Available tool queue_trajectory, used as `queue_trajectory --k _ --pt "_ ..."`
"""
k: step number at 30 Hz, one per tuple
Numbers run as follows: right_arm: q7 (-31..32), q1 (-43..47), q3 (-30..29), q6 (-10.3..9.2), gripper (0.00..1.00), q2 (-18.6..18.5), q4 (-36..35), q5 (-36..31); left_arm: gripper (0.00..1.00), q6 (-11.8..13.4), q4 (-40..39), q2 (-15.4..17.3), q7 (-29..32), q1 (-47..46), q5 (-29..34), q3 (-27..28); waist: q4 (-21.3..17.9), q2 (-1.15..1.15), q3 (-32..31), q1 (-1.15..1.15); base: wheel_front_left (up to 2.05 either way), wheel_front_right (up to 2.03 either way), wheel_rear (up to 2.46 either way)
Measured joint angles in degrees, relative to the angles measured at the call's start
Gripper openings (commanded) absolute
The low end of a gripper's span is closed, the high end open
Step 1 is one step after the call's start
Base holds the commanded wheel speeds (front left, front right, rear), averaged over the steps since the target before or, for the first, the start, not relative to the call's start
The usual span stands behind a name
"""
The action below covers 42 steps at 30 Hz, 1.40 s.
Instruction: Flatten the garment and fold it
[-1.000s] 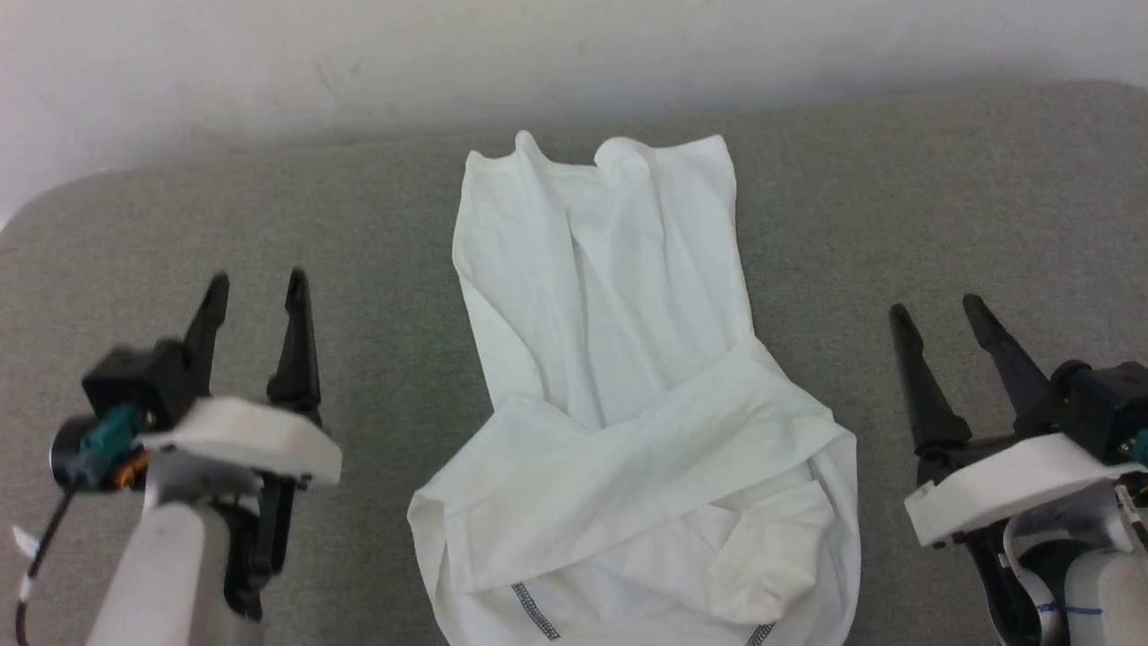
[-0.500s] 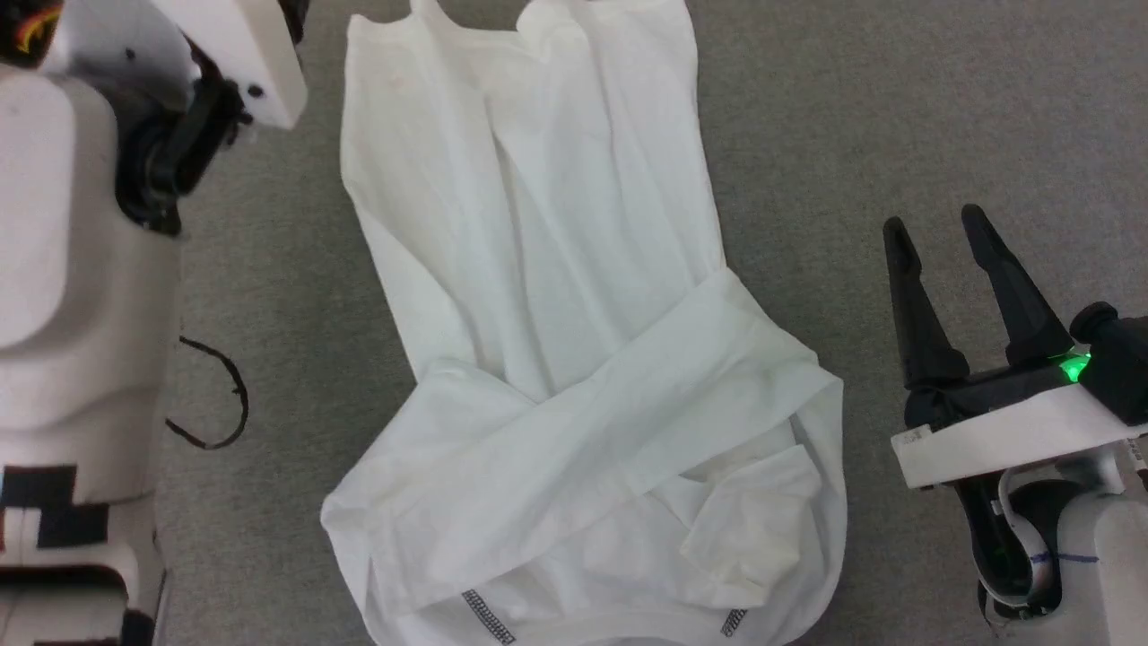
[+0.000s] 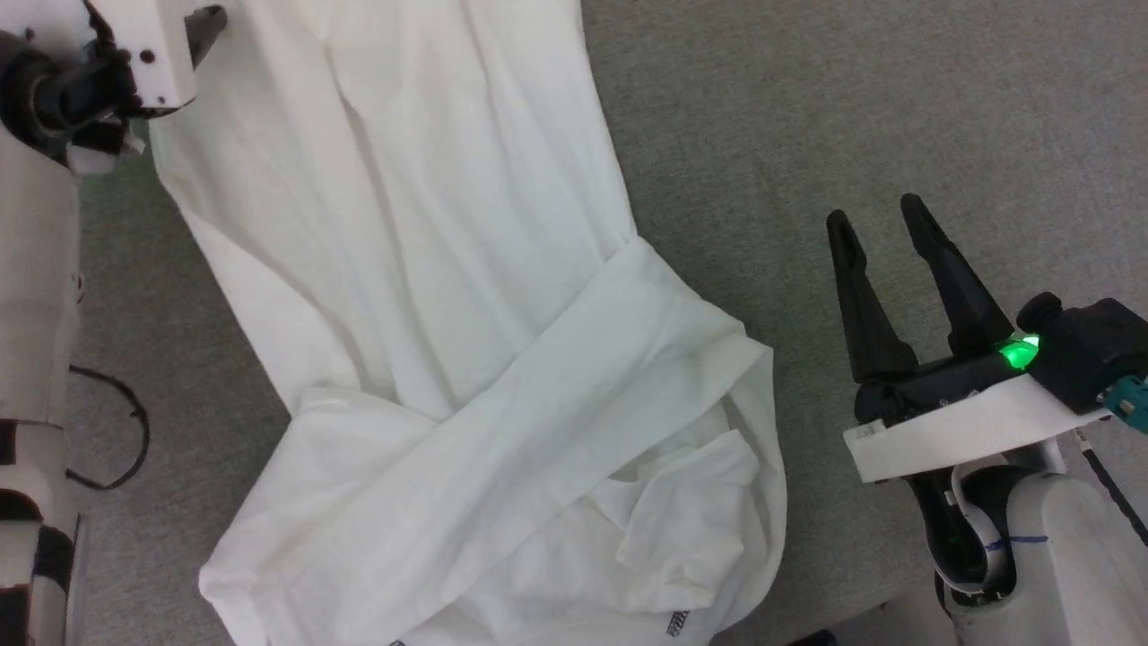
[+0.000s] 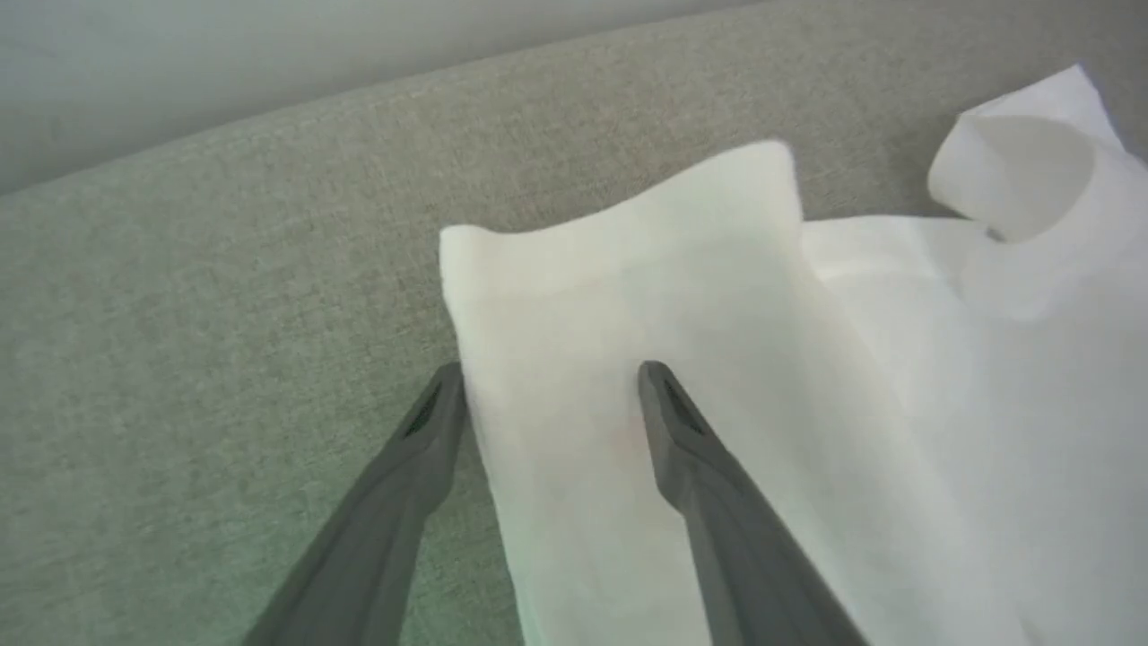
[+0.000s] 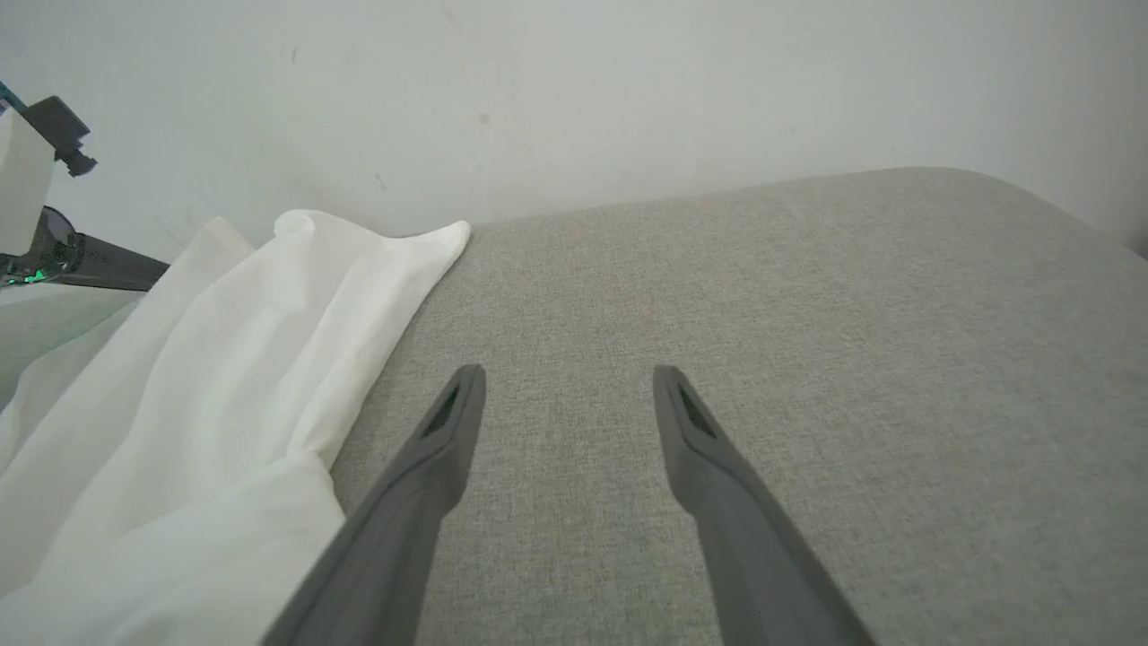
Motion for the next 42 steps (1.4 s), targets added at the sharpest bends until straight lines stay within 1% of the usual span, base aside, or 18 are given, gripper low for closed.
queue_trajectory --k 6,7,9,10,14,16,22,23,24,25,26,27,30,31,32,33,37,42 --pt "-0.3 -0.1 0.7 0.0 1.0 0.0 0.8 1.1 1.0 0.0 2.4 2.6 4.1 -2.0 1.1 -1.8 -2.6 0.0 1.2 -0.02 0.0 0.0 0.0" --pt "-0.3 -0.1 0.7 0.0 1.0 0.0 0.8 1.3 0.77 0.0 2.6 2.7 4.9 -2.2 1.2 -2.0 -2.8 0.0 1.2 -0.02 0.0 0.0 0.0" --pt "-0.3 -0.1 0.8 0.0 1.0 0.0 0.8 1.5 0.07 0.0 2.8 2.8 5.8 -2.4 1.2 -2.3 -3.0 0.0 1.1 -0.02 0.0 0.0 0.0" --pt "-0.3 -0.1 0.8 0.0 1.0 0.0 0.8 1.6 0.0 0.0 2.8 2.8 6.1 -2.4 1.2 -2.5 -3.0 0.0 1.1 -0.02 0.0 0.0 0.0" --pt "0.3 -0.1 0.8 0.0 1.0 0.0 0.7 2.0 0.0 -0.1 2.9 1.9 6.1 -1.9 -0.1 -2.3 -2.5 0.0 0.9 -0.02 0.0 0.0 0.0" --pt "0.7 -0.3 1.7 0.0 1.0 -0.1 0.6 1.8 0.0 -0.1 2.8 1.7 4.5 -1.4 -0.8 -2.0 -2.0 0.0 0.5 -0.01 0.0 0.0 0.0" --pt "2.3 -2.9 2.5 0.0 1.0 -0.1 1.6 1.6 0.0 -0.7 2.0 1.1 -4.4 1.6 -0.6 -2.3 -0.5 0.0 -0.8 0.0 0.0 0.0 0.0" --pt "3.2 -5.2 2.5 0.0 1.0 -0.1 2.9 4.4 0.0 -0.6 1.8 0.4 -9.1 2.6 -0.5 -2.0 0.3 0.0 -1.4 0.0 0.0 0.0 0.0" --pt "3.2 -5.2 2.5 0.0 1.0 -0.1 2.9 4.4 0.0 -0.6 1.8 0.4 -9.1 2.6 -0.5 -2.0 0.3 0.0 -1.4 0.0 0.0 0.0 0.0" --pt "3.8 -7.0 2.5 0.0 1.0 -0.4 4.3 5.1 0.0 -0.5 1.8 0.0 -11.5 2.8 -0.5 -1.6 0.8 0.0 -1.7 0.0 0.0 0.0 0.0" --pt "5.4 -11.0 2.7 0.0 1.0 -0.6 7.8 8.5 0.0 -0.5 1.7 -0.7 -14.9 2.9 -0.6 -1.3 1.8 0.0 -2.3 0.0 0.0 0.0 0.0" --pt "5.4 -11.0 2.7 0.0 1.0 -0.6 7.8 8.5 0.0 -0.5 1.7 -0.7 -14.9 2.9 -0.6 -1.3 1.8 0.0 -2.3 0.0 0.0 0.0 0.0" --pt "9.7 -21.4 2.3 0.0 1.0 -2.1 18.0 13.7 0.0 -0.6 0.8 -2.5 -18.9 2.2 -0.3 -2.0 4.2 0.0 -3.2 0.0 0.0 0.0 0.0" --pt "9.7 -21.4 2.3 0.0 1.0 -2.1 18.0 13.7 0.0 -0.6 0.8 -2.5 -18.9 2.2 -0.3 -2.0 4.2 0.0 -3.2 0.0 0.0 0.0 0.0" --pt "13.1 -27.3 2.1 0.0 1.0 -3.1 23.7 15.4 0.0 -0.7 0.1 -3.6 -19.9 1.3 -0.4 -2.7 5.7 0.0 -3.4 0.0 0.0 0.0 0.0" --pt "13.1 -27.3 2.1 0.0 1.0 -3.1 23.7 15.4 0.0 -0.7 0.1 -3.6 -19.9 1.3 -0.4 -2.7 5.7 0.0 -3.4 0.0 0.0 0.0 0.0" --pt "19.9 -39.1 2.1 0.0 1.0 -4.2 34.3 17.2 0.0 -1.2 -2.0 -5.1 -21.2 -0.6 -0.3 -4.6 8.7 0.0 -3.2 0.0 0.0 0.0 0.0" --pt "28.3 -51.7 2.4 0.0 1.0 -5.0 47.3 16.8 0.0 -1.6 -5.0 -6.7 -23.7 -2.0 -0.3 -6.6 12.3 0.0 -1.6 0.0 0.0 0.0 0.0"
